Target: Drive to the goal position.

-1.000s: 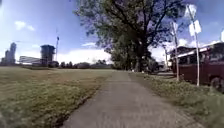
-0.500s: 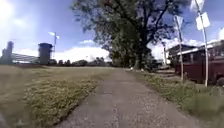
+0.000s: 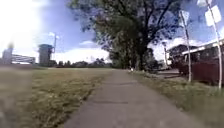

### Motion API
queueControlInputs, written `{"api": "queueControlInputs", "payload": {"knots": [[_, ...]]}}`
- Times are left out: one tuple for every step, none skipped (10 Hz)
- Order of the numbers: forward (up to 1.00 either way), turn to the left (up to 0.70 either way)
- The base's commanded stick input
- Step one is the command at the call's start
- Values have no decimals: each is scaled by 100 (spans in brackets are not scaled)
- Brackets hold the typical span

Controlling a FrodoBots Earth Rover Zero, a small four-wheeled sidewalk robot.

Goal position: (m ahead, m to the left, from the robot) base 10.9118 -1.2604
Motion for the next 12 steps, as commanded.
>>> {"api": "queueControlInputs", "payload": {"knots": [[100, 0], [100, 0], [100, 0], [100, 0], [100, 0], [100, 0], [100, 0], [100, 0], [100, 0], [100, 0], [100, 0], [100, 0]]}}
